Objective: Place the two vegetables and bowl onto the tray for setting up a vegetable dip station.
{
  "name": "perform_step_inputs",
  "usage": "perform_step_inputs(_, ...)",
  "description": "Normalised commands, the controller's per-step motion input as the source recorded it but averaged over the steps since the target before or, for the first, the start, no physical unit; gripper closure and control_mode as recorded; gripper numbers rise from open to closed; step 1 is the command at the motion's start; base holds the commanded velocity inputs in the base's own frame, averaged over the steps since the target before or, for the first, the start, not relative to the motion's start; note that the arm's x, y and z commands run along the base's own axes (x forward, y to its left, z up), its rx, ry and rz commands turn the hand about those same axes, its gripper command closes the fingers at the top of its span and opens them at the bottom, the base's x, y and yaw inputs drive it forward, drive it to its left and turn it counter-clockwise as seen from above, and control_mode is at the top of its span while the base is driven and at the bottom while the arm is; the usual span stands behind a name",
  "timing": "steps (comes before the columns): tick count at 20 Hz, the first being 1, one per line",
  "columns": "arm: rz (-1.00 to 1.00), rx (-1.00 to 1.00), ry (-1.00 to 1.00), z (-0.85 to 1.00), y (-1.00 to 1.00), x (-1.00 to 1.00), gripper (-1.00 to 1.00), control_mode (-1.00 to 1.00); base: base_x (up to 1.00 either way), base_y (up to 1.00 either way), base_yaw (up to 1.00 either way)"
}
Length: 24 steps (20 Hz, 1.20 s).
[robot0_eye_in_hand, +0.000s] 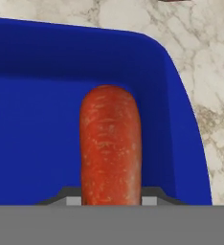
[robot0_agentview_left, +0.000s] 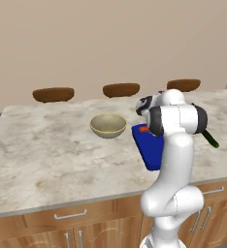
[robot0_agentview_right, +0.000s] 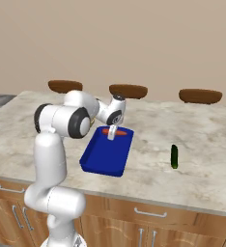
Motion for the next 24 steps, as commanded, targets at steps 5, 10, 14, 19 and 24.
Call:
perform_step_inputs(5,0.00,0.00,0.00,-0.08,0.00,0.09,1.00,-1.00,0.00,0.00,0.00)
perform_step_inputs(10,0.00,0.00,0.00,-0.07,0.00,0.09,1.00,-1.00,0.00,0.00,0.00)
perform_step_inputs(14,0.00,0.00,0.00,0.00,0.00,0.00,-1.00,-1.00,0.00,0.00,0.00)
perform_step_inputs(19,0.00,0.00,0.00,0.00,0.00,0.00,-1.00,-1.00,0.00,0.00,0.00)
perform_step_inputs(24,0.00,0.00,0.00,0.00,0.00,0.00,-1.00,-1.00,0.00,0.00,0.00)
